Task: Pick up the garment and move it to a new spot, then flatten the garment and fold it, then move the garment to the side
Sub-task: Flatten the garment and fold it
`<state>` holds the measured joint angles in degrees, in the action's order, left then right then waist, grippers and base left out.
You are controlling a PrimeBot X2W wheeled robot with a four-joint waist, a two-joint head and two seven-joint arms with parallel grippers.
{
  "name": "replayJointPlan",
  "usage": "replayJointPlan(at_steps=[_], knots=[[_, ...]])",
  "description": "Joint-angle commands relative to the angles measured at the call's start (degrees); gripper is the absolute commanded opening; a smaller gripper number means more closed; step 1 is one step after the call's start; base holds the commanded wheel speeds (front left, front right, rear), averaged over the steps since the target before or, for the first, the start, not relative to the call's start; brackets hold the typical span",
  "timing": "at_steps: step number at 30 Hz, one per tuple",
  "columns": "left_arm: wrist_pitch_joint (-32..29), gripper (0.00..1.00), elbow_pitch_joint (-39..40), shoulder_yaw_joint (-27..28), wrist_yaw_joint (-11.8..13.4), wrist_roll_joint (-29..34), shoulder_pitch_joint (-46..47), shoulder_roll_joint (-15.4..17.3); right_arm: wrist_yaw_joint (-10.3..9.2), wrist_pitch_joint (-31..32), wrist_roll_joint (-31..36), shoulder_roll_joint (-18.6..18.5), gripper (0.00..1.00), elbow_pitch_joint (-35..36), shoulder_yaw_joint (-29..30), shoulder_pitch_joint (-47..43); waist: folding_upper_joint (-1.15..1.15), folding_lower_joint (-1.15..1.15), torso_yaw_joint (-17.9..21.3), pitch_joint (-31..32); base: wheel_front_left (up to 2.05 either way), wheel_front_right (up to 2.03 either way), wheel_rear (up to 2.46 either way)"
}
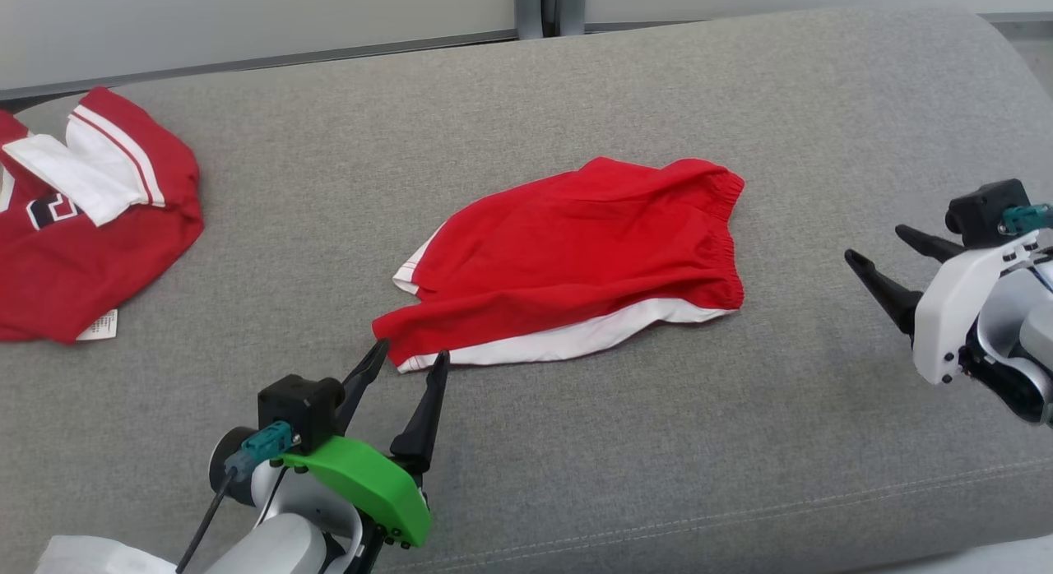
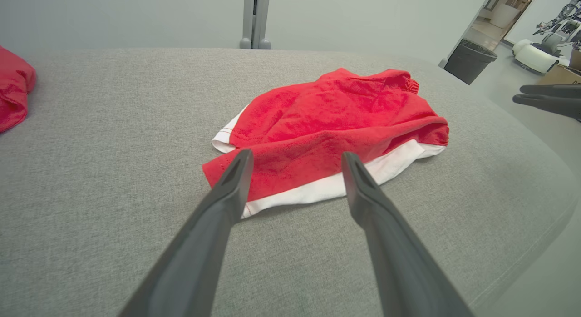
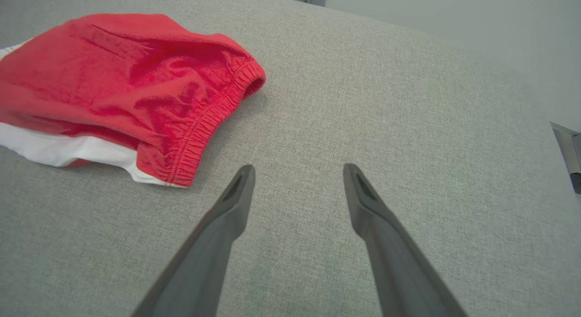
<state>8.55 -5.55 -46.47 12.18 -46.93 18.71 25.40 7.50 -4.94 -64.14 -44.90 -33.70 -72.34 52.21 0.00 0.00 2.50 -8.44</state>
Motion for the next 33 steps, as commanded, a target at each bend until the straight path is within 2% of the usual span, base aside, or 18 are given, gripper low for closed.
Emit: replayJointPlan(at_steps=[1,10,17,20,25,33], knots=[[0.2,1.0,0.0,0.1,0.3,-0.6,-0.8,0.3,-0.02,-2.3,-1.0,0.0,1.0,-0.3,0.3,-2.3,0.0,0.0,1.9,0.7,0.0,0.0,0.0],[1.1,1.0,-1.1,0.5,0.8,-0.7,-1.2,0.2,-0.02,-7.7,-1.8,3.1,1.0,-1.6,1.3,-6.3,0.0,0.0,2.0,1.1,0.0,0.0,0.0],[3.5,1.0,-1.0,2.4,2.8,-1.8,-4.2,-0.1,-0.02,-10.2,0.2,6.0,1.0,-4.0,6.4,-9.1,0.0,0.0,1.6,4.2,0.0,0.0,0.0],[4.8,1.0,-1.0,3.9,4.3,-1.9,-6.0,-0.3,-0.02,-10.3,2.3,7.8,1.0,-5.1,11.8,-10.2,0.0,0.0,1.9,5.7,0.0,0.0,0.0],[6.2,1.0,-0.7,6.3,6.2,-1.0,-9.9,-0.1,-0.02,-10.3,9.7,11.1,1.0,-6.1,23.7,-14.4,0.0,0.0,2.2,8.3,0.0,0.0,0.0],[6.6,1.0,1.2,11.1,7.5,0.5,-16.2,1.2,-0.02,-10.3,26.4,17.6,1.0,-0.4,43.1,-24.8,0.0,0.0,1.9,10.8,0.0,0.0,0.0]])
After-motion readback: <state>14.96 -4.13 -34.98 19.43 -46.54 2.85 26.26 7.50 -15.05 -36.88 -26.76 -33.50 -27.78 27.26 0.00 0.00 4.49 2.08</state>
